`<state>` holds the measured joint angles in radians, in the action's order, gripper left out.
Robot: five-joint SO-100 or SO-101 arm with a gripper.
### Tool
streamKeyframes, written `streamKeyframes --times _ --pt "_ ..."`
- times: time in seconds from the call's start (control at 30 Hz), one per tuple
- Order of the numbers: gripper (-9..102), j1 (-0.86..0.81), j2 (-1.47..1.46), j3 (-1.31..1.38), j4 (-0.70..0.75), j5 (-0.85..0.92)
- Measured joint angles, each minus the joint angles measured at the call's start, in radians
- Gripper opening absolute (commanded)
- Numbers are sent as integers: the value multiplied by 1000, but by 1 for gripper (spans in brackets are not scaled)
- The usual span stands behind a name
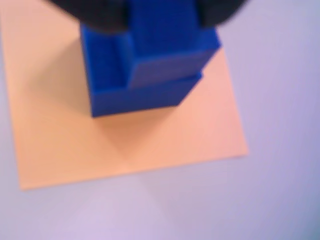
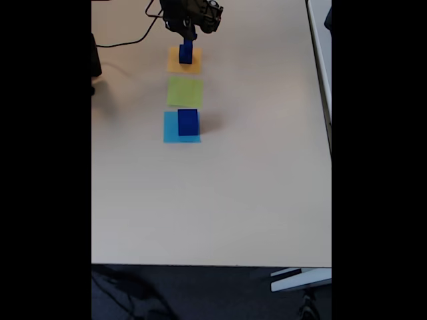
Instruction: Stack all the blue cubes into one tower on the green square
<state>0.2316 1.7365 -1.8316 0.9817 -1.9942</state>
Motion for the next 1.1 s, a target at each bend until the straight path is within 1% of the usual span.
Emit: streamKeyframes --times 0.13,0.63,1.1 --pt "1 8 0 0 -8 0" --pt "1 51 0 -115 -123 -40" --pt "1 58 0 -143 -135 -40"
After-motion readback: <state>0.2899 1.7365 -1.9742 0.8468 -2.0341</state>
